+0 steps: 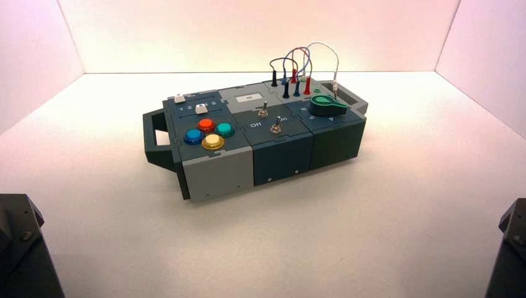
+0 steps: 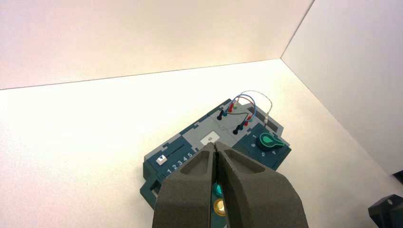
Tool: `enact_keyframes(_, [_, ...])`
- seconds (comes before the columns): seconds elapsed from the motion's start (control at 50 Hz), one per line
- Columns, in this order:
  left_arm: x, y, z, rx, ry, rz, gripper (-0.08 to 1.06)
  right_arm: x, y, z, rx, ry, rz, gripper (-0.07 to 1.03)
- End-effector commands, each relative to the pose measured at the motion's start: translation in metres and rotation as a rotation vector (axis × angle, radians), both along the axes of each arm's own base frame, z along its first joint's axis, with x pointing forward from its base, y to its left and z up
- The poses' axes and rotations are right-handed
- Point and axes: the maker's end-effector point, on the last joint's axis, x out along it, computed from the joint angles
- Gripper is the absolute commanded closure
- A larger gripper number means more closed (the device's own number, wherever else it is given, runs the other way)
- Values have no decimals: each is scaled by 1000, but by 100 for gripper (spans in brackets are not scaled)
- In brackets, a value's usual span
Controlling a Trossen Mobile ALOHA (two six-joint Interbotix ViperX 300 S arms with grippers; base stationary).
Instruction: Move the top slider to position 3.
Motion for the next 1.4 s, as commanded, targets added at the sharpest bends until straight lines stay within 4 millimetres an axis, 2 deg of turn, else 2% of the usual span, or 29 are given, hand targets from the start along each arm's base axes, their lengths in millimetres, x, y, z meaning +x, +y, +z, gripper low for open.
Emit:
enact_keyframes(0.02, [1,-1,5,-7,-5,-3,100,2,1,6,-4,-12,14,99])
enact_keyframes(0.24, [0,-1,6,-9,-9,-3,100,2,1,6,-4,-13,14,99])
enact_keyframes(0.46, [6,-1,-3,1,14,3,100,4,2,6,-6,-4,15,99])
enact_keyframes(0.62, [24,-3,-16,25,64,10,100,10,2,5,-14,12,21,99])
enact_keyframes(0.84, [58,-7,-33,68,135,21,100,12,2,14,-18,-15,26,99])
enact_keyframes(1.04, [92,-13,-57,108,264,17,100,12,2,11,-32,-11,39,99])
enact_keyframes(1.16, [109,-16,-81,129,350,21,100,13,2,6,-30,6,40,99])
enact_keyframes(1.4, [124,-16,-120,150,440,45,100,15,2,13,-30,-6,38,99])
